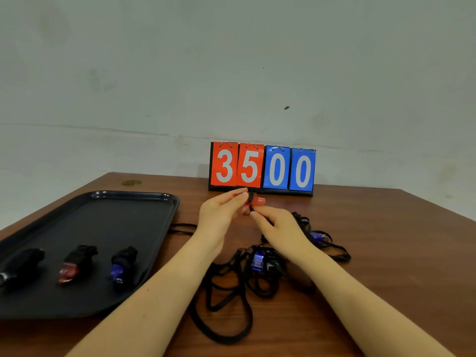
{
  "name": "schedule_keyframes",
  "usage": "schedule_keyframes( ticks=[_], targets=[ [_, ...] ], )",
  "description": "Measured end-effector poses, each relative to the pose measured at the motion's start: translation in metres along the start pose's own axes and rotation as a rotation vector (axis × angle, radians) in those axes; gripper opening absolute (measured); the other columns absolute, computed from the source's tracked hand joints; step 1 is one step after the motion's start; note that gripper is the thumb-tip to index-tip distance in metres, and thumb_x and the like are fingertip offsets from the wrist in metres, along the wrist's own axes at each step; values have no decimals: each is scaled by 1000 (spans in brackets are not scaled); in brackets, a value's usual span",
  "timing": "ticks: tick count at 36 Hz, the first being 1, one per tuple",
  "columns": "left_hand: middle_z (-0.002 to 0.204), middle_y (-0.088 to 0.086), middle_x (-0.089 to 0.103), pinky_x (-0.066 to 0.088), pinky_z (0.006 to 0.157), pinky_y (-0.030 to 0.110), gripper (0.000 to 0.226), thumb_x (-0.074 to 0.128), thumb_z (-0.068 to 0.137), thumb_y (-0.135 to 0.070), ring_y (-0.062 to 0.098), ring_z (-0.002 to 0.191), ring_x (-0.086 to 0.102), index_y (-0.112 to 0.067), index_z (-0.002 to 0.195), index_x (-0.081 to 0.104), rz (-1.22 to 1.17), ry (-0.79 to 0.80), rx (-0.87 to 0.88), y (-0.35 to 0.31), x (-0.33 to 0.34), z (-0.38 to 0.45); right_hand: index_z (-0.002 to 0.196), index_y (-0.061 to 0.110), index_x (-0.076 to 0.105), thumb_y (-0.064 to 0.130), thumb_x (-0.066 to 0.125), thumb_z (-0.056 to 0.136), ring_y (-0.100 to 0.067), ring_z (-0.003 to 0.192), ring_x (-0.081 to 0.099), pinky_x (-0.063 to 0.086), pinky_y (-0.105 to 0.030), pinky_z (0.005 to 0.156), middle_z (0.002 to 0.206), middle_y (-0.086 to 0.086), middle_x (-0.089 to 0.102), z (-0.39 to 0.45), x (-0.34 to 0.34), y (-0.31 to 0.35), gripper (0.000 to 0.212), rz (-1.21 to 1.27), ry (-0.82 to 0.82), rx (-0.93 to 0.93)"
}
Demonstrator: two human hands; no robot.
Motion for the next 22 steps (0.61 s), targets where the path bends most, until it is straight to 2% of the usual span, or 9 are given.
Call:
schedule_keyframes(
  ticks=[2, 4, 7, 10, 14, 16, 19, 22],
  targets=[
    [99, 0, 75, 53, 87, 27, 23, 67, 88, -19, 12, 93, 70, -19, 111, 71, 82, -42, 26, -1, -6, 2, 118, 28, 67, 26, 48, 99, 2, 90, 62, 47, -16, 82, 102, 12, 71, -1, 4, 3, 26, -50, 49, -18],
    [102, -3, 74, 53, 88, 25, 22, 67, 89, -21, 8, 93, 69, -22, 111, 71, 139, -59, 51, -2, -10, 4, 120, 27, 66, 26, 48, 100, 1, 95, 62, 46, -17, 86, 105, 13, 70, -1, 6, 7, 27, -99, 79, -39],
    [105, -5, 71, 52, 87, 22, 26, 67, 89, -20, 3, 92, 67, -22, 114, 69, 234, -66, 99, -3, -12, 5, 113, 25, 69, 27, 48, 99, 5, 80, 58, 44, -16, 76, 85, 21, 63, -1, 7, 7, 25, -174, 119, -46],
    [105, -9, 69, 48, 91, 23, 26, 67, 89, -20, 6, 101, 64, -25, 114, 69, 366, -85, 148, -4, -16, 6, 98, 25, 69, 27, 49, 98, 1, 72, 57, 45, -20, 70, 76, 17, 62, -2, 6, 6, 20, -171, 139, -48],
    [112, -2, 70, 52, 97, 35, 27, 66, 89, -19, 13, 107, 64, -21, 116, 69, 427, -141, 155, -3, -23, 8, 85, 24, 67, 24, 50, 98, 1, 63, 54, 37, -13, 61, 65, 17, 58, -2, 2, 8, 21, -65, 93, -34],
    [113, 3, 70, 55, 89, 29, 28, 66, 90, -18, 12, 102, 66, -17, 118, 67, 423, -127, 142, -1, -23, 9, 82, 23, 66, 23, 49, 98, 0, 62, 53, 40, -16, 62, 64, 17, 57, -2, -3, 9, 23, 11, 59, -15],
    [110, 2, 70, 55, 74, 15, 28, 64, 91, -17, 8, 91, 68, -16, 118, 67, 466, -63, 154, -1, -16, 9, 80, 20, 66, 21, 49, 98, -4, 75, 58, 46, -23, 74, 77, 10, 64, -1, -10, 7, 25, 84, -12, 15],
    [107, -5, 69, 53, 72, 12, 27, 64, 91, -18, 6, 90, 68, -19, 118, 67, 523, -7, 174, -4, -7, 5, 81, 19, 66, 20, 48, 98, -7, 81, 60, 46, -20, 75, 82, 6, 67, 1, -17, 1, 25, 120, -88, 43]
  ],
)
Point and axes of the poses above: each hand's wrist, its own z-axis towards the middle knuckle, its own x-axis out of the palm, y = z × x, the point moved 7 cm from there along z, towards the middle knuckle
